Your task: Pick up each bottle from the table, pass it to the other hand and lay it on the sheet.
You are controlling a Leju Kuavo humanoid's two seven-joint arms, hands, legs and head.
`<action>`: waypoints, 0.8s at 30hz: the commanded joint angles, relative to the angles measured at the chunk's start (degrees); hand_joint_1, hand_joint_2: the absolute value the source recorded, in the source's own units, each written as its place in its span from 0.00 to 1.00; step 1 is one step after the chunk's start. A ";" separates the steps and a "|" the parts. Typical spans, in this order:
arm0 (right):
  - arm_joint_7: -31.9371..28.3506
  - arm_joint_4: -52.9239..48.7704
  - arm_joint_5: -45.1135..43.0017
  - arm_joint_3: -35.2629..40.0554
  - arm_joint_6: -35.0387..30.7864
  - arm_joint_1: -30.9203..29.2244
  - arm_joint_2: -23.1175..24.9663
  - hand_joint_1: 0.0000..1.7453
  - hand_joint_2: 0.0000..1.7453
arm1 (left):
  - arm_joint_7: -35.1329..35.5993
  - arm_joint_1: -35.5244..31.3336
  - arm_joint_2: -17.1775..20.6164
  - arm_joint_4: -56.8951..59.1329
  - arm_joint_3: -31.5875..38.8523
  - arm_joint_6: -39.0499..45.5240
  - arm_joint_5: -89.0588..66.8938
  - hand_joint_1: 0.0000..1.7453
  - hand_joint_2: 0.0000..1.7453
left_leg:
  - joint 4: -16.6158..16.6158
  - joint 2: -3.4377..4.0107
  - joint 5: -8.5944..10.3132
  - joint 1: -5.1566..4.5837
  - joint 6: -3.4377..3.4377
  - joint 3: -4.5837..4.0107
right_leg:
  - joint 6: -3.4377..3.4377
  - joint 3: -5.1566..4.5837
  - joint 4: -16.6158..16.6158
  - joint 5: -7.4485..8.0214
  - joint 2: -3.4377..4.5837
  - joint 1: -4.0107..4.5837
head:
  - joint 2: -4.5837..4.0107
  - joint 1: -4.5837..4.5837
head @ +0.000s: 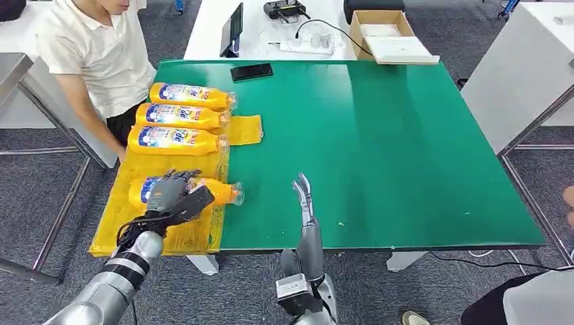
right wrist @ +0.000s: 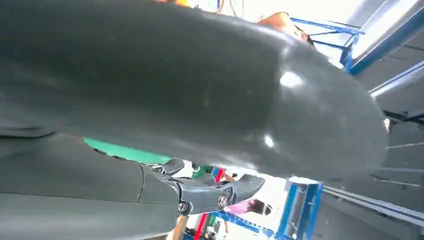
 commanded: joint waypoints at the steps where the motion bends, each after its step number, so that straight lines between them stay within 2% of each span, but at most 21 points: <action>1: -1.79 4.40 -0.72 -0.30 2.76 0.17 0.60 0.00 0.00 | -0.91 4.10 3.45 -8.14 -0.59 -7.98 5.59 0.00 1.00 | -0.13 0.20 -0.11 0.03 -0.09 0.31 | -0.11 0.24 -0.09 -0.08 0.10 0.04 | 0.00 0.00; 6: -1.79 5.35 -0.57 -0.71 3.13 -0.15 0.67 0.00 0.00 | -0.10 5.68 4.93 -11.83 -2.11 -8.52 5.77 0.00 1.00 | -0.07 0.10 -0.05 0.02 -0.06 0.18 | -0.06 0.14 -0.05 -0.04 0.05 0.03 | 0.00 -0.02; 11: -1.79 5.81 -0.50 -0.98 2.96 0.02 0.70 0.00 0.00 | -3.05 8.65 3.68 -16.74 -0.91 -6.39 9.41 0.00 1.00 | -0.09 0.11 -0.08 0.04 -0.10 0.28 | -0.11 0.24 -0.08 -0.07 0.00 0.06 | 0.00 0.00; 20: -1.79 5.81 -0.50 -0.98 2.96 0.02 0.70 0.00 0.00 | -3.05 8.65 3.68 -16.74 -0.91 -6.39 9.41 0.00 1.00 | -0.04 0.07 -0.09 0.06 -0.09 0.21 | -0.10 0.18 -0.05 -0.10 -0.04 0.08 | -0.02 -0.02; 21: -1.79 4.45 -0.64 0.00 1.47 0.97 0.13 0.00 0.00 | -12.89 16.88 -1.11 -30.96 3.47 -3.09 23.93 0.00 1.00 | -0.06 0.05 -0.07 0.04 -0.07 0.20 | -0.09 0.17 -0.06 -0.07 -0.02 0.05 | 0.00 0.00; 23: -1.79 3.38 -0.84 1.17 0.34 0.79 -1.01 0.00 0.00 | -15.15 19.40 -3.54 -36.75 4.08 -4.92 32.41 0.00 1.00 | -0.03 0.12 -0.17 0.03 -0.06 0.25 | -0.08 0.22 -0.04 -0.16 0.00 0.05 | 0.00 -0.02; 24: -1.79 3.38 -0.84 1.17 0.34 0.79 -1.01 0.00 0.00 | -15.15 19.40 -3.54 -36.75 4.08 -4.92 32.41 0.00 1.00 | -0.03 0.06 -0.13 0.02 -0.03 0.18 | -0.05 0.15 -0.05 -0.14 -0.07 0.03 | 0.00 -0.04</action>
